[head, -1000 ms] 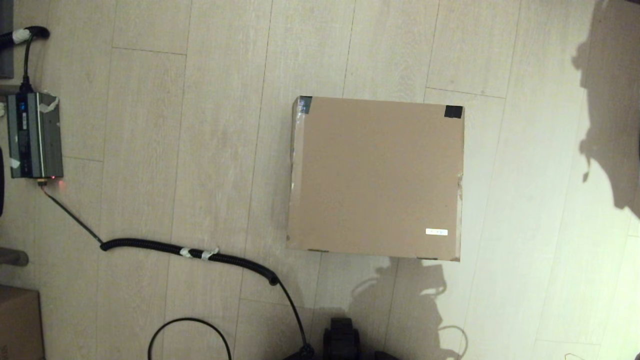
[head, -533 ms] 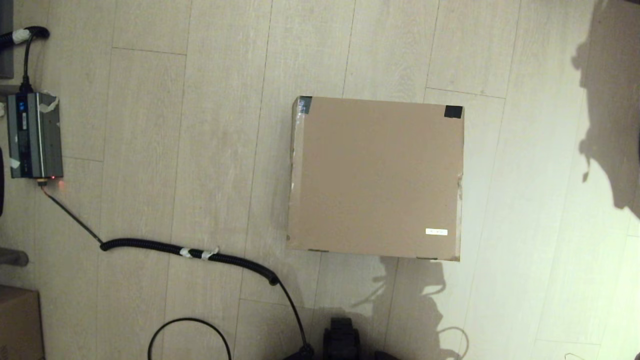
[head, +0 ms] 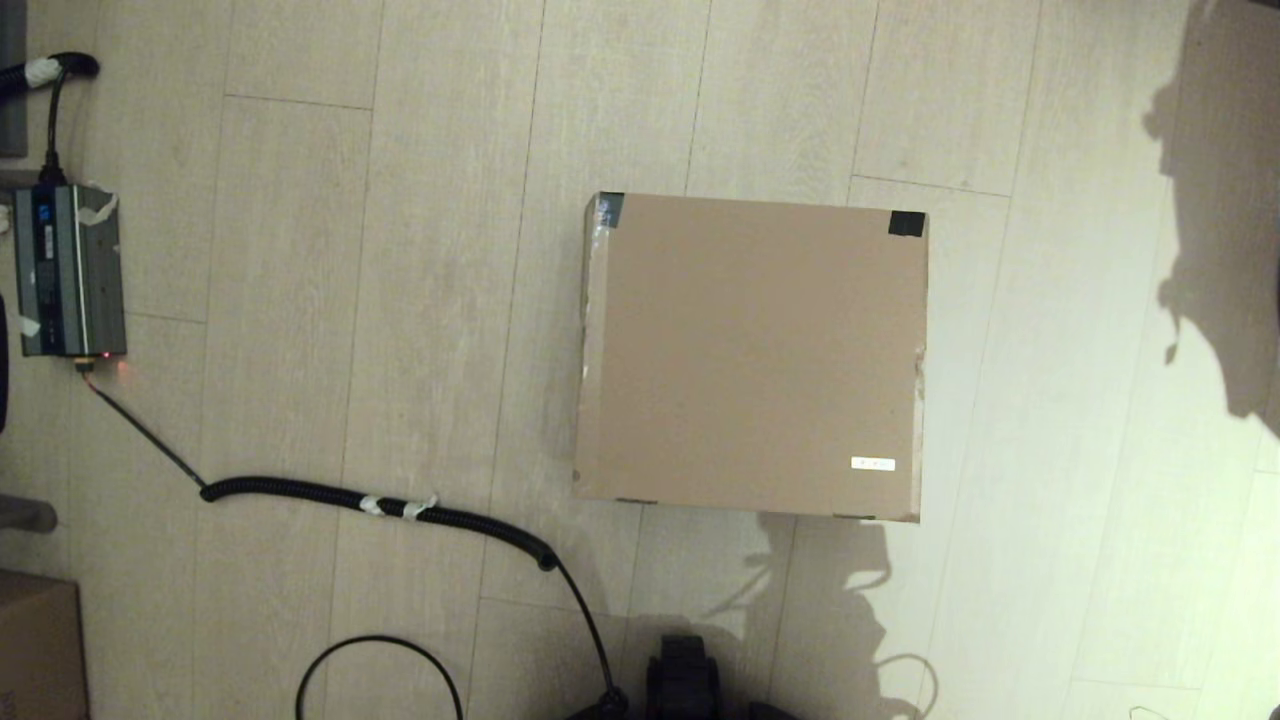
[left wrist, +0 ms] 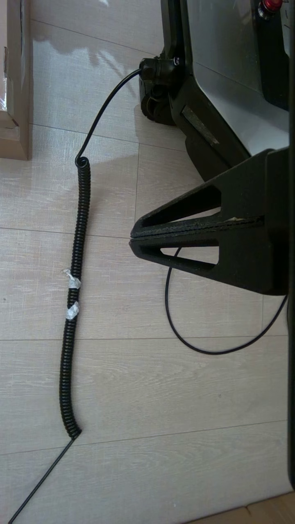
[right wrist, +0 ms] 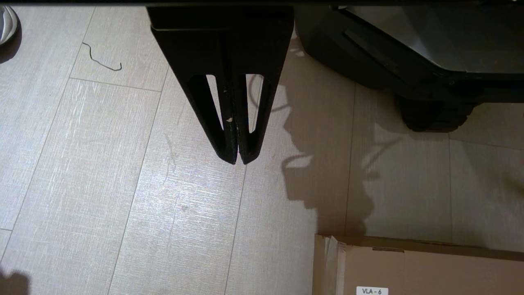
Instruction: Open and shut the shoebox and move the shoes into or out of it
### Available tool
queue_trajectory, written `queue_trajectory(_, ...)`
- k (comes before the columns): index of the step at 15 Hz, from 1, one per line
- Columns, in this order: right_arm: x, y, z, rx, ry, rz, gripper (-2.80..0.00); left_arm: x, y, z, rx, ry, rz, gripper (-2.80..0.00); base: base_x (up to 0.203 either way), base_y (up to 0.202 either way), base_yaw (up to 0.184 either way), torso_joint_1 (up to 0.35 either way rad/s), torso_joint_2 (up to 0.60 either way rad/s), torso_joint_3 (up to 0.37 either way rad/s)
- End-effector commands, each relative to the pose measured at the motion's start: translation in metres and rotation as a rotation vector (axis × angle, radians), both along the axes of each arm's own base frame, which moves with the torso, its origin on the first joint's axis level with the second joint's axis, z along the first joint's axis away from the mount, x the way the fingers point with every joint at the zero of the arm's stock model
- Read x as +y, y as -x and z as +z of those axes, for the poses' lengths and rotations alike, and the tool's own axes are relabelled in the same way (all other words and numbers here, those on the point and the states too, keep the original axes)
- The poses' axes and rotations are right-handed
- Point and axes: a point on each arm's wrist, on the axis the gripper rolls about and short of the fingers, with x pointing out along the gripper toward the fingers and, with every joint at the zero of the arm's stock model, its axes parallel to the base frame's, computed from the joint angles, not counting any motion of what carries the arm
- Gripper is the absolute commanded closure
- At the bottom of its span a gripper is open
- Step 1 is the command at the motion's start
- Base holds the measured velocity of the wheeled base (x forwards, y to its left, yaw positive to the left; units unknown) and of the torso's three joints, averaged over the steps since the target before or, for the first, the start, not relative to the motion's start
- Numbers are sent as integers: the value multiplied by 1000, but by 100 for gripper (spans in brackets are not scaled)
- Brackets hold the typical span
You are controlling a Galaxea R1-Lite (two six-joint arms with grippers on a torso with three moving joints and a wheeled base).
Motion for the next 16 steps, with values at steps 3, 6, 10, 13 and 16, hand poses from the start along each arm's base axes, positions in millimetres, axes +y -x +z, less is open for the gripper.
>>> queue_trajectory(3,0,0,0,3,0,0,0,0,0,0,1,0,0,0,0,0,0,0,0,0)
queue_trajectory(6,0,0,0,3,0,0,0,0,0,0,1,0,-1,0,0,0,0,0,0,0)
queue_trajectory(10,0,0,0,2,0,0,0,0,0,0,1,0,-1,0,0,0,0,0,0,0)
queue_trajectory(13,0,0,0,3,0,0,0,0,0,0,1,0,-1,0,0,0,0,0,0,0)
queue_trajectory(16,0,0,0,2,0,0,0,0,0,0,1,0,0,0,0,0,0,0,0,0)
